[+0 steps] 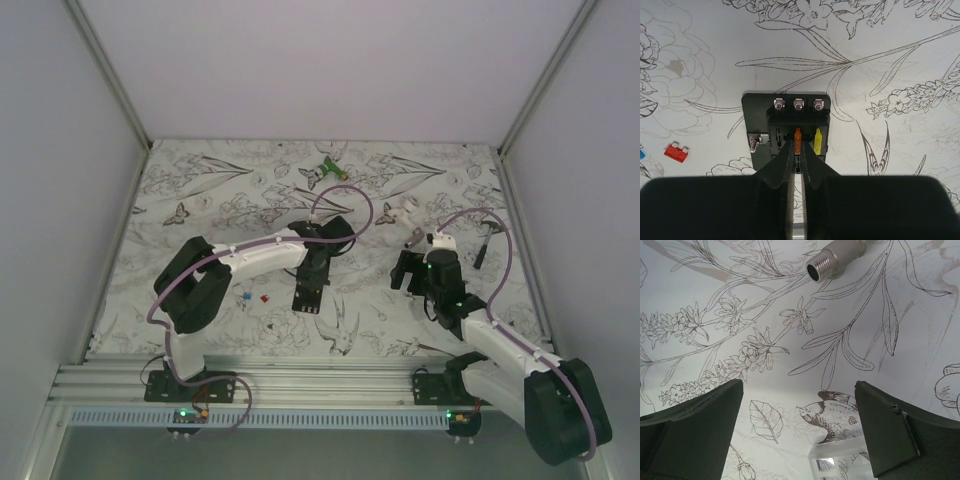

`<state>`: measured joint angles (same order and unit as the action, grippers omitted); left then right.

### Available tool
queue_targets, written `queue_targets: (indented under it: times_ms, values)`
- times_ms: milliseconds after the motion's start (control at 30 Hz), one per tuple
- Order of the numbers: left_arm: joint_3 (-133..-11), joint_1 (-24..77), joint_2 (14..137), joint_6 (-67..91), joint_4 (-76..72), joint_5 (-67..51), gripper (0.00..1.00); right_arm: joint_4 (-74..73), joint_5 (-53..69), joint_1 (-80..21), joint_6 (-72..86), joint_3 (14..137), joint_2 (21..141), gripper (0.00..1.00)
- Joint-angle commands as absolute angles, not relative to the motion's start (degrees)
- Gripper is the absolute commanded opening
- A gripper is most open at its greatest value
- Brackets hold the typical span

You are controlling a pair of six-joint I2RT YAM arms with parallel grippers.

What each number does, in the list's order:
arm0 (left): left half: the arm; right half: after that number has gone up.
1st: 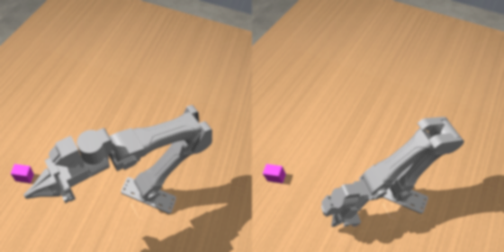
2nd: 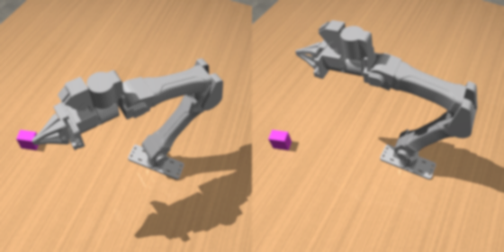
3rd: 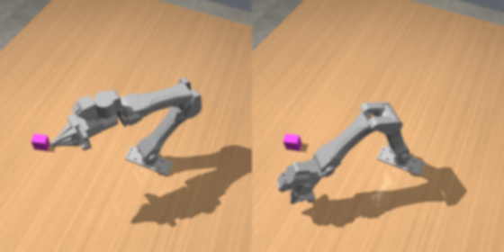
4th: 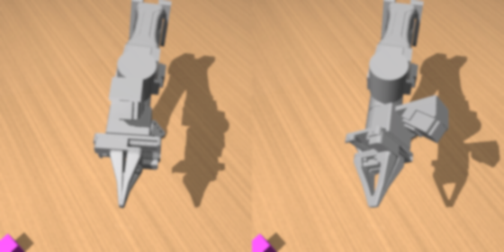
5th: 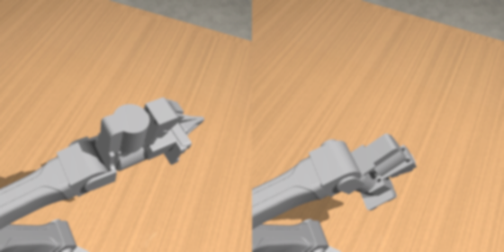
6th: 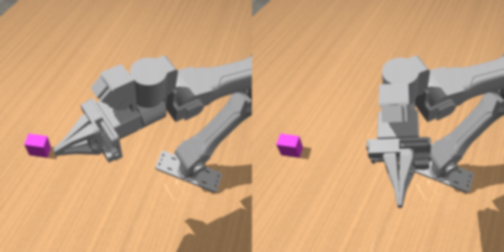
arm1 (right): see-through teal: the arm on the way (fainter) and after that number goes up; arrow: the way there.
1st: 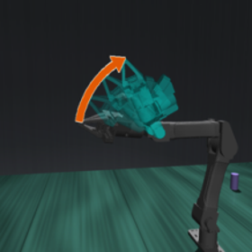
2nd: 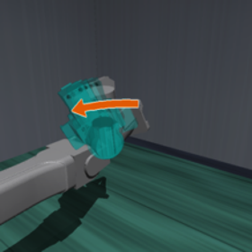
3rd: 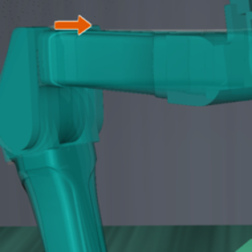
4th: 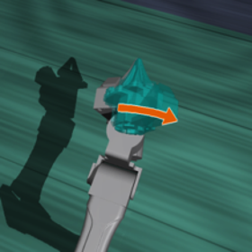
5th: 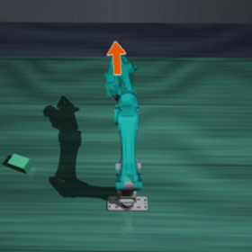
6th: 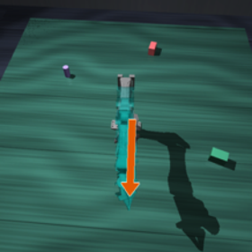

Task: Snap on the fuse box
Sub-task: Install the fuse at the fuse box base.

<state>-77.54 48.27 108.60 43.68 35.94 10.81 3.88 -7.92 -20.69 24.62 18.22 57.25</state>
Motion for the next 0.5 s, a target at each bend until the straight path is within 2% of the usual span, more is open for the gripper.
queue_targets:
  times_ms: [0, 267, 367, 467]
  values:
    - [-78.1, 48.3, 108.0, 43.4, 35.1, 10.8, 0.12, 5.4, -6.7, -20.3, 24.1, 19.8, 56.1, 1.0]
    - [-80.1, 48.6, 101.7, 41.4, 34.0, 12.7, 0.28, 5.3, -2.8, -20.2, 24.6, 20.1, 56.0, 1.0]
    - [-78.3, 48.4, 98.8, 40.6, 33.8, 13.6, 0.37, 4.8, -1.5, -20.4, 24.7, 20.6, 56.3, 1.0]
    - [-74.7, 47.3, 94.7, 40.6, 33.8, 14.2, 0.41, 4.3, 0.3, -20.4, 24.5, 21.6, 57.0, 1.0]
